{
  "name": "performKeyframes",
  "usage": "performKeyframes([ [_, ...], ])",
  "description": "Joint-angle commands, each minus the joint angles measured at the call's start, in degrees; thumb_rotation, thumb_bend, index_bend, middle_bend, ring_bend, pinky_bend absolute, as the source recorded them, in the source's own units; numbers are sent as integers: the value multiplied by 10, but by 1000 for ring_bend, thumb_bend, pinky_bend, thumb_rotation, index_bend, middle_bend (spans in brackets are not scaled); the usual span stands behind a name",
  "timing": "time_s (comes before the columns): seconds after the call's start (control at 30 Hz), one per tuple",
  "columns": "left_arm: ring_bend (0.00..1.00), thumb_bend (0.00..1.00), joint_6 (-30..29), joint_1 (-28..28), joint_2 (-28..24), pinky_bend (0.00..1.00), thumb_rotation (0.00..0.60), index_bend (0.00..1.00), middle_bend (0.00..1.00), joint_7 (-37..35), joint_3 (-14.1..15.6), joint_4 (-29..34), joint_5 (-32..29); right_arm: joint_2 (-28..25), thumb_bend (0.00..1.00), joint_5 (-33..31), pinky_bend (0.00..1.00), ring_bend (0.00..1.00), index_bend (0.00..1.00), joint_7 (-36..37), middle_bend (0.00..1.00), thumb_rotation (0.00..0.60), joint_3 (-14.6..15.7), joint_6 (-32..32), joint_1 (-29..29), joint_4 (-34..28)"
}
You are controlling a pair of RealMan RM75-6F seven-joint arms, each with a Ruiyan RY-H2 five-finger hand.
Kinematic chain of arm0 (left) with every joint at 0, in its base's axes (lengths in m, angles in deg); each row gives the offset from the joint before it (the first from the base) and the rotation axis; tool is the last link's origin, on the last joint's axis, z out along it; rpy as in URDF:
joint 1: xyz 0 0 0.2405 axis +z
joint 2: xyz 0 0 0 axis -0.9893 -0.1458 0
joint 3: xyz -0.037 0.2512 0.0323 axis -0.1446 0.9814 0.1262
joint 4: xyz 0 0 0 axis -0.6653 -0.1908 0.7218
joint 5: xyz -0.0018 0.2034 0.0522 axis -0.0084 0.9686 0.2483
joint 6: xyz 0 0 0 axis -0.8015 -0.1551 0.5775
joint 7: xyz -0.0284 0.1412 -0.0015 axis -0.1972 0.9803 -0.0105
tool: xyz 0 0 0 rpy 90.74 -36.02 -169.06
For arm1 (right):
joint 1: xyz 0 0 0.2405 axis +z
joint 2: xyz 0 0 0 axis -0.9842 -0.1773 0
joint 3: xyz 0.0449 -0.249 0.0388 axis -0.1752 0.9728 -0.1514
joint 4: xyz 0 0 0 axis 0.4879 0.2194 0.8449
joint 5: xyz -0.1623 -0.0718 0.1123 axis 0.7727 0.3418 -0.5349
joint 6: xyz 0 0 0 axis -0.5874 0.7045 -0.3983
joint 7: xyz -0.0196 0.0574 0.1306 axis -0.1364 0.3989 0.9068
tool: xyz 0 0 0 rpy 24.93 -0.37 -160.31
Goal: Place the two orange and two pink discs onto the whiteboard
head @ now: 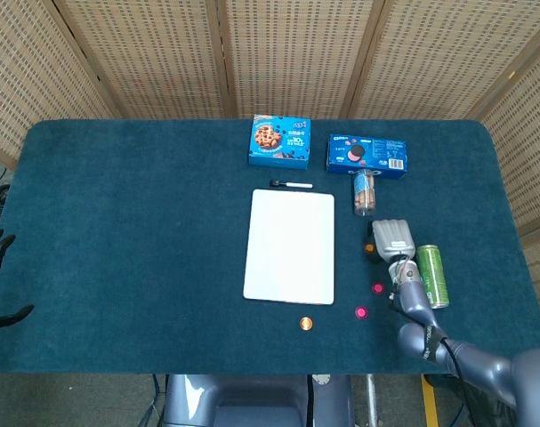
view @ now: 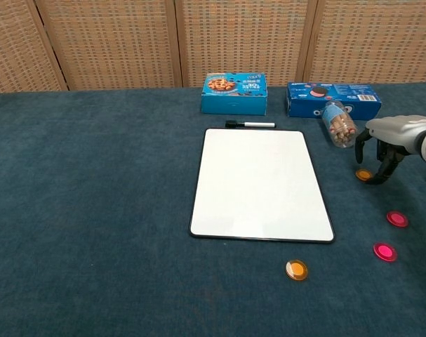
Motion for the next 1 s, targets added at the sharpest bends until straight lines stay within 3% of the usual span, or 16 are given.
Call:
performKeyframes([
  [0.03, 0, 0, 0, 0, 0, 0, 600, 0, 0, 0, 0, 0, 0, 0, 260, -3, 1000, 1000, 413, -2, 987, 600, 1, 2, 2, 2],
  [0.27, 0, 0, -1, 0, 1, 0, 600, 0, 0, 2, 0, 0, 0, -1, 311, -12, 1000, 1000, 413, -4, 986, 600, 3, 6, 4, 5],
  [1.0, 0, 0, -1, 0, 0, 0, 600, 0, 0, 0, 0, 0, -1, 6, 311, -14, 1000, 1000, 428, 3, 986, 600, 12, 13, 8, 16],
])
